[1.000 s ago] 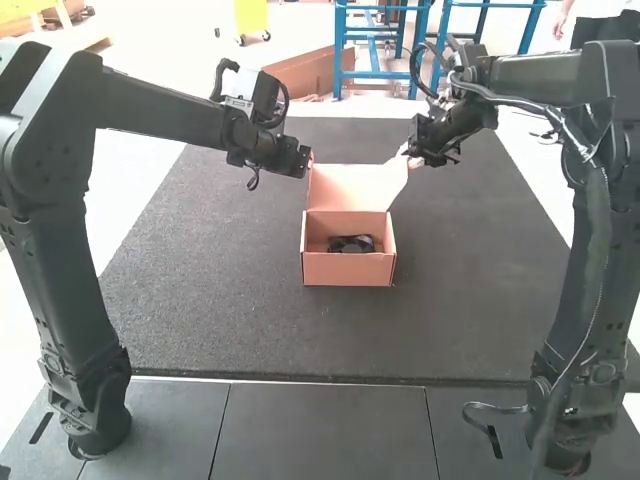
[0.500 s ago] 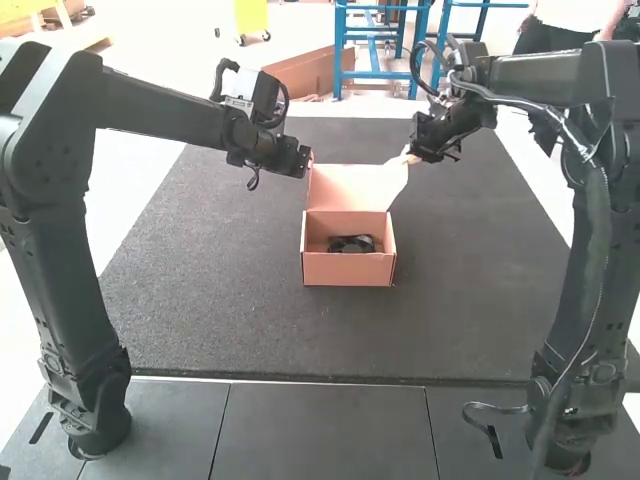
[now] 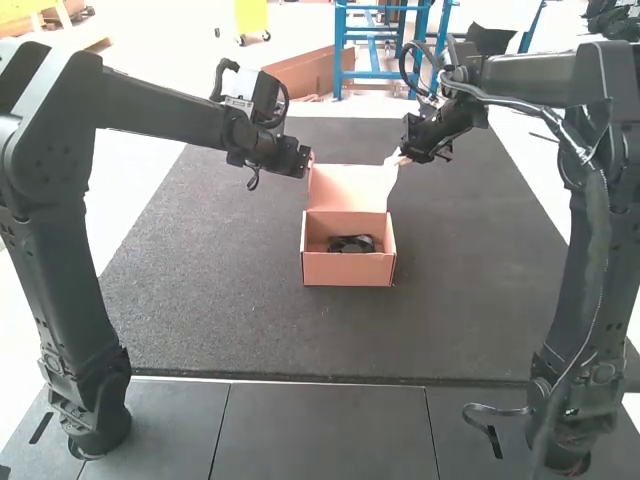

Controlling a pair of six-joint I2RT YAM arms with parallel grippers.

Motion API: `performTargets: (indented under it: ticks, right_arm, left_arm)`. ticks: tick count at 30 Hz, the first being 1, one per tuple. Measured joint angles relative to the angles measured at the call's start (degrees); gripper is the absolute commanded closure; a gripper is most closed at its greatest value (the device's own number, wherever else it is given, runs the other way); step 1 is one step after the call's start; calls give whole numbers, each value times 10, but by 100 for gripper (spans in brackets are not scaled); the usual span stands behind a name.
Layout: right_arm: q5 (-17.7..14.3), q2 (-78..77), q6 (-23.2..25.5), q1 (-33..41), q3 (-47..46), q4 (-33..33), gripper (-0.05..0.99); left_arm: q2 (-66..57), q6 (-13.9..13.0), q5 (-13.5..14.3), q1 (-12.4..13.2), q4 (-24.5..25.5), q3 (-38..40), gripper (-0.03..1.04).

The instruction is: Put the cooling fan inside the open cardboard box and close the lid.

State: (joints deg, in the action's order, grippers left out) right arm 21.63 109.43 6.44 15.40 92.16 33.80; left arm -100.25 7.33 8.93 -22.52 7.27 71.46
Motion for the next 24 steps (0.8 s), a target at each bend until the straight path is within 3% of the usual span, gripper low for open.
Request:
performTargets:
  ticks: [24]
  right_arm:
    - [-11, -97, -14, 45, -124, -4, 94]
  left_arm:
    - [0, 0, -2, -21, 34, 0, 4]
